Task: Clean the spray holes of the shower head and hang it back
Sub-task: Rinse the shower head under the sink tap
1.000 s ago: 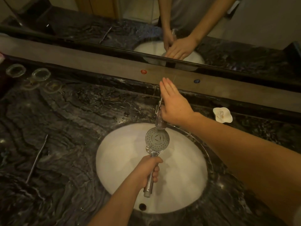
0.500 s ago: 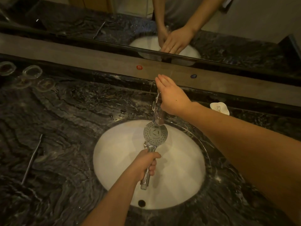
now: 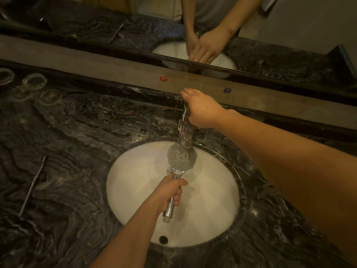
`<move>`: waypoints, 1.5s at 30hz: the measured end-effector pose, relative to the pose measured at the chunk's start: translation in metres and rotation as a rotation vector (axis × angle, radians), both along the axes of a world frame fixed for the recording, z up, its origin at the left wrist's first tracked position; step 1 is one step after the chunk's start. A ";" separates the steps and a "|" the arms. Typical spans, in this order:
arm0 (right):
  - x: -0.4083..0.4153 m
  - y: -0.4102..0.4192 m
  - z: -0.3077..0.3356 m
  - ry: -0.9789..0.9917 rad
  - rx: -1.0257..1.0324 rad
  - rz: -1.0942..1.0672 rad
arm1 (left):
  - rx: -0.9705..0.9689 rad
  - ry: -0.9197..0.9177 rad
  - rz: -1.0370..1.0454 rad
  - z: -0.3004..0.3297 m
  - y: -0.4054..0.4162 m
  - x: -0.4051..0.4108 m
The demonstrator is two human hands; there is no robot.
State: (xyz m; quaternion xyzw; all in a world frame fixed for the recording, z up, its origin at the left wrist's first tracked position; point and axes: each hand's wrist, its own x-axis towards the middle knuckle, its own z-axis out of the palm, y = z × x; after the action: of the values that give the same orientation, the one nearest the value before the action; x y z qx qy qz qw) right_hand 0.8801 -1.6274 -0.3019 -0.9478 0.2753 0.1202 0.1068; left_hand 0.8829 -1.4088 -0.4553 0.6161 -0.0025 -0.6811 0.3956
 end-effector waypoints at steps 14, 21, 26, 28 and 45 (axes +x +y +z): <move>0.001 -0.003 -0.005 -0.012 -0.004 0.002 | -0.139 -0.099 0.054 -0.015 -0.015 -0.001; 0.000 -0.003 -0.004 -0.020 0.006 0.000 | -0.152 0.009 0.256 -0.013 -0.028 -0.002; 0.000 -0.002 -0.004 -0.033 -0.001 -0.007 | -0.186 -0.032 0.412 -0.012 -0.041 -0.003; 0.000 -0.002 -0.005 -0.036 -0.002 -0.008 | -0.190 -0.014 0.476 -0.009 -0.050 -0.001; 0.001 -0.007 -0.011 -0.037 0.003 0.011 | -0.220 0.177 0.916 0.002 -0.105 0.025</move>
State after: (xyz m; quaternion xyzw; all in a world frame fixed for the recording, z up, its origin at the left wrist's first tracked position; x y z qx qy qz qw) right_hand 0.8813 -1.6343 -0.3130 -0.9512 0.2678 0.1035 0.1128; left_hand 0.9084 -1.5135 -0.4534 0.4480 0.2308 -0.4823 0.7165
